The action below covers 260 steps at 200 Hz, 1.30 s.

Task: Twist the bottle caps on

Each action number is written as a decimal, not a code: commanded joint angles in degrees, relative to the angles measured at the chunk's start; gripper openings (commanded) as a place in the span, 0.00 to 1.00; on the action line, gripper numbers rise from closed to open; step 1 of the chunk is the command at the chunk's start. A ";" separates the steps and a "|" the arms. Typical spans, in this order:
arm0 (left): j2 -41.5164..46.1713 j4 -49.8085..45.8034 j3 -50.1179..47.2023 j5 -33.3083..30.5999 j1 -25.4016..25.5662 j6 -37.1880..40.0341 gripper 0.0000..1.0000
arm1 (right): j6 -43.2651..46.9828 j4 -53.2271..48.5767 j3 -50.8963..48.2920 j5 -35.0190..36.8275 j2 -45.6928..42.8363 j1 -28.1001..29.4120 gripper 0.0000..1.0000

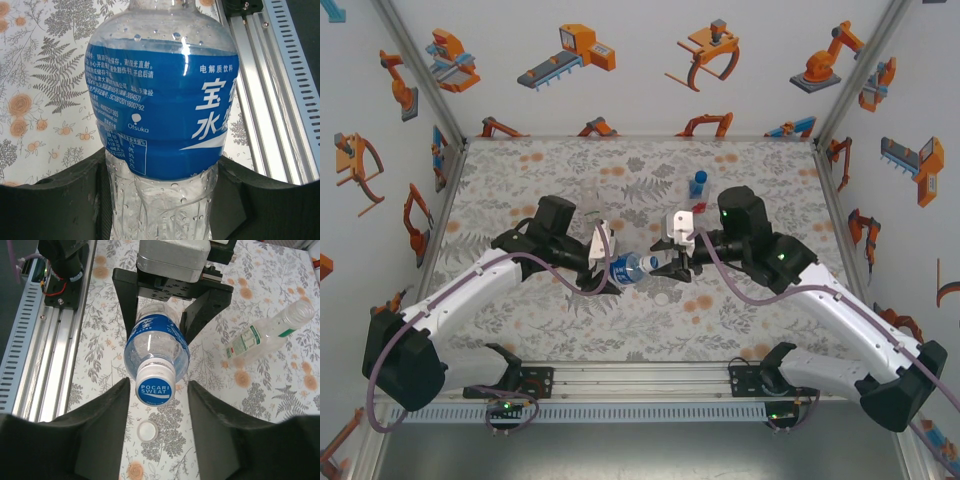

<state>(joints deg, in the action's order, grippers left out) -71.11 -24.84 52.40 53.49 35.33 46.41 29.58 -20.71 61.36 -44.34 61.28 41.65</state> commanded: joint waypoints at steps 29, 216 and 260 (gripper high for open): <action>-0.07 0.06 1.65 2.49 0.28 1.03 0.00 | 0.86 1.54 -0.89 -3.02 0.40 -0.08 0.43; 0.10 0.05 1.89 2.32 0.25 0.75 0.00 | -103.05 0.46 -4.77 30.35 0.41 1.54 0.25; 0.14 0.06 1.65 2.29 0.31 0.78 0.00 | -76.83 1.32 -0.84 27.94 -0.06 0.98 0.48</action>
<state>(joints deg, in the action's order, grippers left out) -71.85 -26.13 52.40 50.68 35.20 45.98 -63.86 -20.21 56.99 -16.78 61.63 42.94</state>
